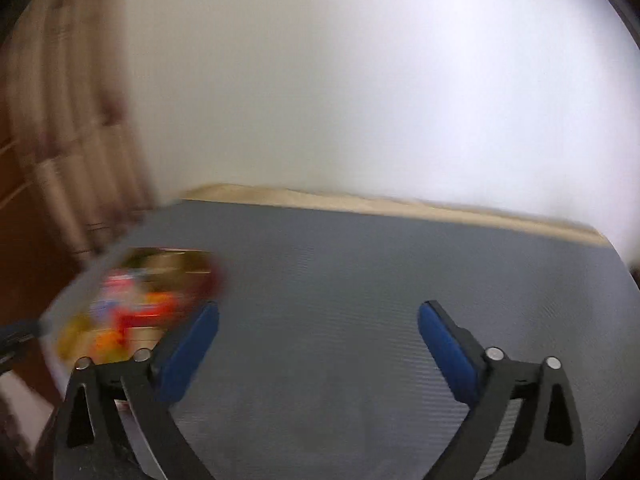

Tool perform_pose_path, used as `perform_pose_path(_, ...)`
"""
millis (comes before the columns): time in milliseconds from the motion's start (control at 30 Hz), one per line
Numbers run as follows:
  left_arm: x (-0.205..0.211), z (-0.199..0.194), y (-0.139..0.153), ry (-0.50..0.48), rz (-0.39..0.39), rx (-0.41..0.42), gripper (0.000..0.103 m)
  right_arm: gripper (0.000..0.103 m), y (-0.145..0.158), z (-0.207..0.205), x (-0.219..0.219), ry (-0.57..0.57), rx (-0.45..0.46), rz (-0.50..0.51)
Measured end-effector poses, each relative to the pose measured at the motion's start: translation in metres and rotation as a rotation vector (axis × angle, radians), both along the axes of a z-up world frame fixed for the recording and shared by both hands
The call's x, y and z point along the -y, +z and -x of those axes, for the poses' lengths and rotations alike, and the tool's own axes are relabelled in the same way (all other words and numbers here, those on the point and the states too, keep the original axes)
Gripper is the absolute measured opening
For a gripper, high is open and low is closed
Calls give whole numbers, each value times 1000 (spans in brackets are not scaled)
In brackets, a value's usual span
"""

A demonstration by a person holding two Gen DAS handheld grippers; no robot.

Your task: Organize rigid objects

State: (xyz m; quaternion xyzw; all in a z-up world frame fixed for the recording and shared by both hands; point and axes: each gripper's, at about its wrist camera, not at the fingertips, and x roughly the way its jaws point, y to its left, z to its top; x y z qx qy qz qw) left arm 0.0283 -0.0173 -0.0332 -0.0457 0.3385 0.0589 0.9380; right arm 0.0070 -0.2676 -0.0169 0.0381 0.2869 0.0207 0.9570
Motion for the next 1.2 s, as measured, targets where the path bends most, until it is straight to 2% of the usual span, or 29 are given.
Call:
perform_pose_path(133, -4, 3, 4, 15, 0, 15, 70, 100, -1, -2, -63, 84, 5, 11)
perform_pose_path(233, -3, 4, 5, 11, 1, 22, 70, 100, -2, 1, -76, 98, 2, -1)
perform_pose_path(333, 0, 6, 8, -1, -14, 29, 70, 100, -2, 7, -92, 108, 6, 41)
perform_pose_path(600, 17, 11, 13, -51, -96, 27, 70, 100, 6, 24, -83, 107, -5, 33)
perform_pose_path(833, 14, 16, 20, -57, -83, 49, 70, 100, 5, 30, -77, 74, -15, 32)
perform_pose_path(967, 11, 14, 19, -52, -69, 20, 70, 100, 3, 36, -86, 83, -16, 56)
perform_pose_path(1200, 5, 18, 24, -40, -44, 36, 70, 100, 6, 45, -102, 112, -1, 81)
